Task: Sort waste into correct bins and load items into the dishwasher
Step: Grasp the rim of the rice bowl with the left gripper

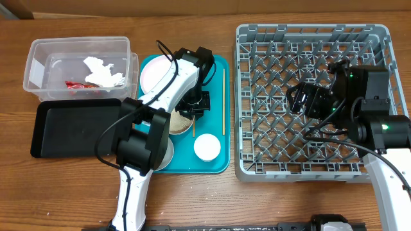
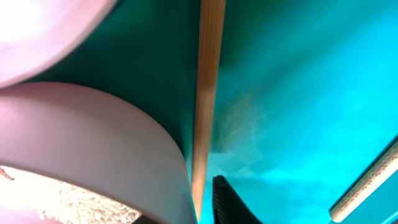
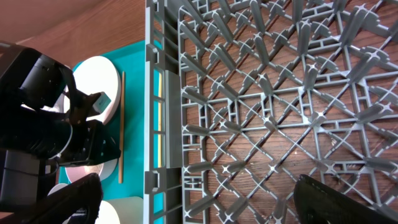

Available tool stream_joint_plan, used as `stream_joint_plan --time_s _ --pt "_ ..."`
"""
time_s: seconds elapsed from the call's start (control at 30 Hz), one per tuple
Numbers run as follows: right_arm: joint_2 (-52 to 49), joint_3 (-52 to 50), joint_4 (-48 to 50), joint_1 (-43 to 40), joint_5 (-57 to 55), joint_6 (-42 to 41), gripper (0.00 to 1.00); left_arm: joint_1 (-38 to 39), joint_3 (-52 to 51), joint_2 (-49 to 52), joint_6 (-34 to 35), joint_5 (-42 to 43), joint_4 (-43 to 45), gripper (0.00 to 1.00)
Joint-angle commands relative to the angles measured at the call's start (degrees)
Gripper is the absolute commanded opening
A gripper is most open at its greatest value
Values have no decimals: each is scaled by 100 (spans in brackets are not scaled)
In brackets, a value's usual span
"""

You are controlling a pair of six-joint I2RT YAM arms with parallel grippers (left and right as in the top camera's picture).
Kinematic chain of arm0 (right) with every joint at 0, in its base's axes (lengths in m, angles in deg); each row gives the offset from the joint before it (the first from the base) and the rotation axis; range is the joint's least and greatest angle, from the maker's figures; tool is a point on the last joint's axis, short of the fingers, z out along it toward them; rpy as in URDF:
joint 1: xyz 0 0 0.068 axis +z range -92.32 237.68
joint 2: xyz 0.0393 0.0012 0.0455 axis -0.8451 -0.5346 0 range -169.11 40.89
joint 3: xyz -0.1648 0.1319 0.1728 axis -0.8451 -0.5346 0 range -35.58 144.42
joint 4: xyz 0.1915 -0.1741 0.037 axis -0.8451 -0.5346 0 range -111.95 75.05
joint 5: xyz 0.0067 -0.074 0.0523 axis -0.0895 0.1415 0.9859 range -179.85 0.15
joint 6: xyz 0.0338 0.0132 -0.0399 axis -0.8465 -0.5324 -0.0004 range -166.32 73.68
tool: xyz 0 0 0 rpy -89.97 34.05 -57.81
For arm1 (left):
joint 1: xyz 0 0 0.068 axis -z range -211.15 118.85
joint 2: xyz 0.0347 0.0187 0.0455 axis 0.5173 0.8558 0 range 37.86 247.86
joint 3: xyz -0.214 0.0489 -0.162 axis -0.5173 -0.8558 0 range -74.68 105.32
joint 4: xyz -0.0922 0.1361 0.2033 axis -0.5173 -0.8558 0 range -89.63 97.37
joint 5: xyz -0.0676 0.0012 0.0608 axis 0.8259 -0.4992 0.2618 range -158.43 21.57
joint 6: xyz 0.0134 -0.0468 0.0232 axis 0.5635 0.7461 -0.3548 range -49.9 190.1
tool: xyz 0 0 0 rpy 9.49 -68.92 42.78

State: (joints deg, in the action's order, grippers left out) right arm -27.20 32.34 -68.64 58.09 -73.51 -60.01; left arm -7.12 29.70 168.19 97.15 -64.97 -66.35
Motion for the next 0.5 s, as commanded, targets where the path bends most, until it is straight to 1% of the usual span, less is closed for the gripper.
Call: stream_joint_plan --time_s 0.0,0.23,0.47 --pt "9 76 0 -15 48 -22 100 37 70 7 39 -94 -160 4" --pt "9 76 0 -15 46 -20 100 31 614 7 -35 -118 -752 4" --pt "9 76 -2 -15 46 -17 100 26 1875 7 -201 -229 -1825 4"
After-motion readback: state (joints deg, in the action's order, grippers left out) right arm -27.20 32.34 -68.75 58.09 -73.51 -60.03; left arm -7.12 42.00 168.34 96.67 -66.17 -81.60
